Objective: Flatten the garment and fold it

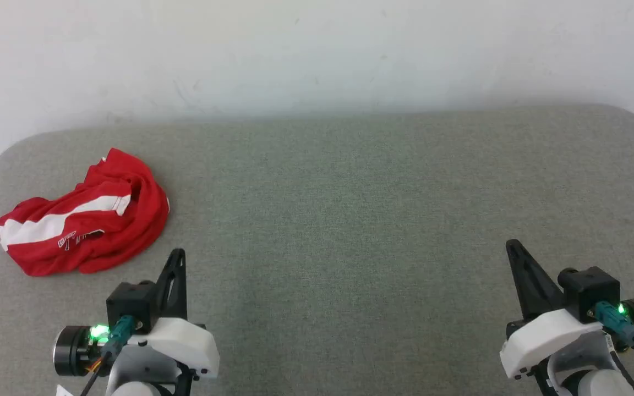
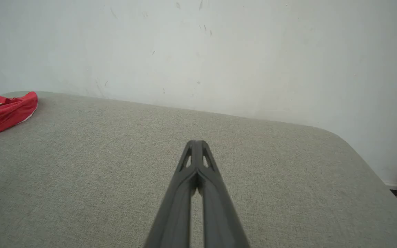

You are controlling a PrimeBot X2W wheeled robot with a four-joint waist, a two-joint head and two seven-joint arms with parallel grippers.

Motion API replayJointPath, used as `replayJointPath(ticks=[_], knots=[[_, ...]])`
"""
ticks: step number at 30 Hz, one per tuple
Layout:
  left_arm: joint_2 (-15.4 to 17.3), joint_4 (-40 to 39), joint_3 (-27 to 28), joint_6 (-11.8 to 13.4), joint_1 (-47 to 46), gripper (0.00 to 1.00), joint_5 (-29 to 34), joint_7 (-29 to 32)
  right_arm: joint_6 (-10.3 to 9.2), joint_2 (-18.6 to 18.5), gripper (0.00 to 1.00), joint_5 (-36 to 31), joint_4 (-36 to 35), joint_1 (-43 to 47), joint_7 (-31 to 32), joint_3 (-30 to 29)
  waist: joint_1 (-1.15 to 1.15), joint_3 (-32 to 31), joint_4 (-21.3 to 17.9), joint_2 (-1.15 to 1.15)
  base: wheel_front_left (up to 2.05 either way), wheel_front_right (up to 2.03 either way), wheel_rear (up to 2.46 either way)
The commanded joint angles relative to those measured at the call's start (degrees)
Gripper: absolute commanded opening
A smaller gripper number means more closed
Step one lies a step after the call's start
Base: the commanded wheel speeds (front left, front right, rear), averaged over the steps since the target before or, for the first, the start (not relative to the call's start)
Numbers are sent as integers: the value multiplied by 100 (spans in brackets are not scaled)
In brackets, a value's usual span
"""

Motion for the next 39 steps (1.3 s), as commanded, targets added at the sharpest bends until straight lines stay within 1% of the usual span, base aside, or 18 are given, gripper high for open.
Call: replayJointPath(ticks=[1, 31, 32, 39], knots=[[-10, -31, 20, -44, 29, 0, 20, 1, -12, 18, 0, -42, -38, -33, 4, -3, 0, 0, 0, 0, 0, 0, 0], [-10, -31, 20, -44, 29, 0, 20, 1, -12, 18, 0, -42, -38, -33, 4, -3, 0, 0, 0, 0, 0, 0, 0], [0, 0, 0, 0, 0, 100, -1, 0, 0, 0, 100, 1, 0, 0, 0, 0, 0, 0, 0, 0, 0, 0, 0], [0, 37, -43, 22, 0, 100, -47, -42, 0, -3, 100, 74, 47, 12, -43, 0, 0, 1, 0, 0, 0, 0, 0]])
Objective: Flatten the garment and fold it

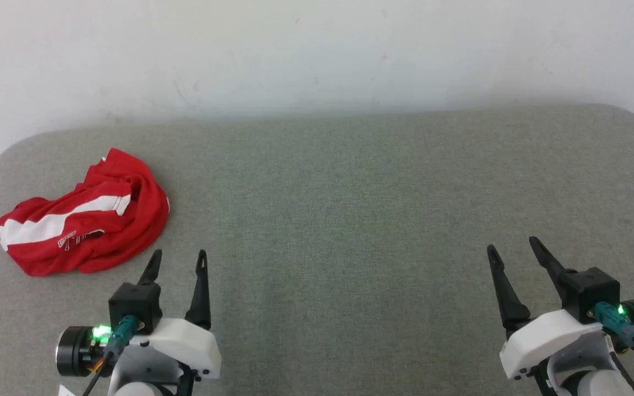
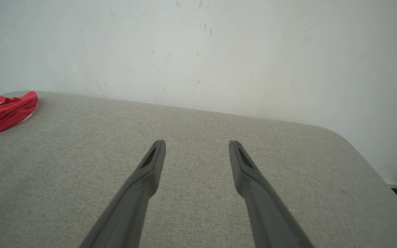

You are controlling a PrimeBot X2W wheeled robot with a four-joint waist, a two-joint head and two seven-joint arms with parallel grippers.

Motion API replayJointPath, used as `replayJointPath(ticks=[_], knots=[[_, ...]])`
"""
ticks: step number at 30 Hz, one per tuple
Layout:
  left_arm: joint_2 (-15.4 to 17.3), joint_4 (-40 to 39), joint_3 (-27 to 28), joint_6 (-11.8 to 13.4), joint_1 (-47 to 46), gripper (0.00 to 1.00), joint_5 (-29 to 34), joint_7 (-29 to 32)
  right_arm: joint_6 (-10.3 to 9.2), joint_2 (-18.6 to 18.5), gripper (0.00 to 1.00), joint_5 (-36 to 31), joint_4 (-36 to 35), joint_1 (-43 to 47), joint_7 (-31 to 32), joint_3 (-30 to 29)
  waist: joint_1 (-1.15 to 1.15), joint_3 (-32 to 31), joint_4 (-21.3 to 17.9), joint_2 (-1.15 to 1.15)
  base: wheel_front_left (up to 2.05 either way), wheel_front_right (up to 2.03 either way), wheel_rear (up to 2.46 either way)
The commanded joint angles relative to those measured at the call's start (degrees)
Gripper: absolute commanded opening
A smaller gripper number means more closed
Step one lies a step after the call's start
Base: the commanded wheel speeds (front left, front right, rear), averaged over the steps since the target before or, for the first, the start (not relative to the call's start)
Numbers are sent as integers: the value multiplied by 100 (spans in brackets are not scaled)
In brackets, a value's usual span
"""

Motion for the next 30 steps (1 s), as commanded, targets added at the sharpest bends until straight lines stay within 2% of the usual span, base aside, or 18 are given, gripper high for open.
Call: replayJointPath(ticks=[1, 17, 30], knots=[[0, 19, -25, 18, 0, 100, -50, -49, 0, 2, 100, 67, 24, 13, -47, -2, 0, 1, 0, 0, 0, 0, 0], [-2, 137, -158, 126, -25, 100, -256, -241, -2, 5, 100, 314, 146, 52, -239, -40, 0, 12, 49, 0, 0, 0, 0], [-3, 207, -222, 204, -17, 100, -405, -397, -3, 7, 100, 479, 236, 88, -394, -56, 0, 19, 304, 0, 0, 0, 0]])
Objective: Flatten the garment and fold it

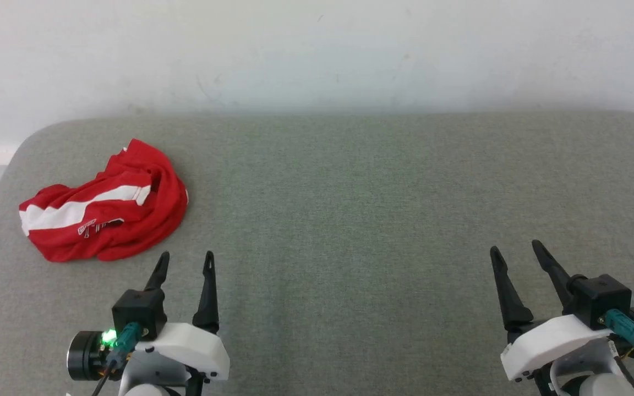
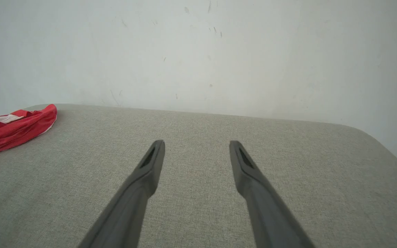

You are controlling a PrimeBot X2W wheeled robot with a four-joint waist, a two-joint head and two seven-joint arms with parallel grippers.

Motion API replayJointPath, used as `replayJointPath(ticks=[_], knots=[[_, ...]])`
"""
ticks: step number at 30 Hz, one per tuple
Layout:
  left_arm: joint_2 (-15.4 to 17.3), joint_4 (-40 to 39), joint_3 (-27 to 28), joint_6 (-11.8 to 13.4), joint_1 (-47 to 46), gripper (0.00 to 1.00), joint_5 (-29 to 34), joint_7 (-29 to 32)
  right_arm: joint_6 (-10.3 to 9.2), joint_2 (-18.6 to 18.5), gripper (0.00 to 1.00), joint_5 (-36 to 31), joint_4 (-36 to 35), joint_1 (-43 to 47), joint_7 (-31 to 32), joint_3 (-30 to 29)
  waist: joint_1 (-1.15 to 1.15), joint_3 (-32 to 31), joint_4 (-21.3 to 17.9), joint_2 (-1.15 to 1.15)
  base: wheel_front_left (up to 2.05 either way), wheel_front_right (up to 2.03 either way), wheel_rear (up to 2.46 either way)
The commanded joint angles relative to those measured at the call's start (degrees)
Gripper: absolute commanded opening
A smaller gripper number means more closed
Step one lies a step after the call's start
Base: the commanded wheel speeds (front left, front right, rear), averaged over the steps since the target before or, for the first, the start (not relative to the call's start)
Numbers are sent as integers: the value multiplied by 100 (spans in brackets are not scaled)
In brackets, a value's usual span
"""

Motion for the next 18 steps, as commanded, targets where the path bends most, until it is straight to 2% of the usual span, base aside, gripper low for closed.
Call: replayJointPath(ticks=[1, 18], knots=[[-3, 30, -29, 51, -14, 100, -79, -58, -3, 6, 100, 75, 38, 70, -59, -17, 0, 5, 83, 0, 0, 0, 0], [-4, 133, -111, 150, 7, 100, -276, -262, -5, 9, 100, 328, 173, 139, -262, 12, 0, -8, 741, 0, 0, 0, 0]])
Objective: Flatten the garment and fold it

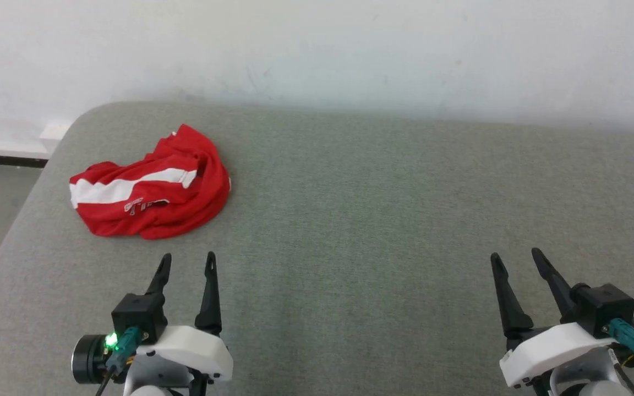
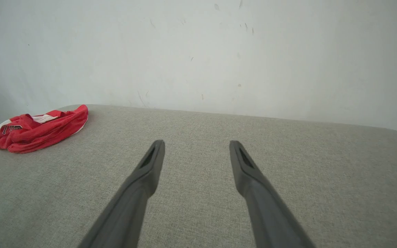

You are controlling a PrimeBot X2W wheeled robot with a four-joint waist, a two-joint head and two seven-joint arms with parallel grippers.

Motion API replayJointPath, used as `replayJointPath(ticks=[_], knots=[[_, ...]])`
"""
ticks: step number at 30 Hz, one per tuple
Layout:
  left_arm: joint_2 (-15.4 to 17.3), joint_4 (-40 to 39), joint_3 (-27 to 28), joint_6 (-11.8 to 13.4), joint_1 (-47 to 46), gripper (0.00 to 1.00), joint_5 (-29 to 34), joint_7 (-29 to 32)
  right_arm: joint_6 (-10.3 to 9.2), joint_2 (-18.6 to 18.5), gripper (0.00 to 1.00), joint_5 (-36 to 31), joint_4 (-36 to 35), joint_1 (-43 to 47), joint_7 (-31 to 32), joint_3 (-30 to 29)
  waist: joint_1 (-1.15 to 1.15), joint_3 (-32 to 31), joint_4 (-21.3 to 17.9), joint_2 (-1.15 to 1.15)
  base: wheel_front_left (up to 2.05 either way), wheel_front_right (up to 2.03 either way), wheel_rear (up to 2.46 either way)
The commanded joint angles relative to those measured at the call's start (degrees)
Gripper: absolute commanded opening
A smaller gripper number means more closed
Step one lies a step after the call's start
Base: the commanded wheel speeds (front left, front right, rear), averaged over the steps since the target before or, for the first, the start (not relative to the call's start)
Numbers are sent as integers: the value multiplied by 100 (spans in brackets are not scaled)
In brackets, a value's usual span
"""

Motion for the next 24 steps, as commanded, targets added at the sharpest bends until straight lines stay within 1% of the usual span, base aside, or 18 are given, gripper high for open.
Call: replayJointPath(ticks=[1, 11, 24], knots=[[-4, 42, -22, 53, 9, 100, -48, -72, -5, 9, 100, 80, 23, 54, -65, -1, 0, 0, 171, 0, 0, 0, 0], [-5, 100, -69, 111, 32, 100, -153, -192, -6, 11, 100, 230, 124, 87, -185, 29, 0, -14, 571, 0, 0, 0, 0], [-6, 161, -103, 177, 70, 100, -272, -335, -7, 13, 100, 396, 244, 144, -328, 36, 0, -29, 949, 0, 0, 0, 0]])
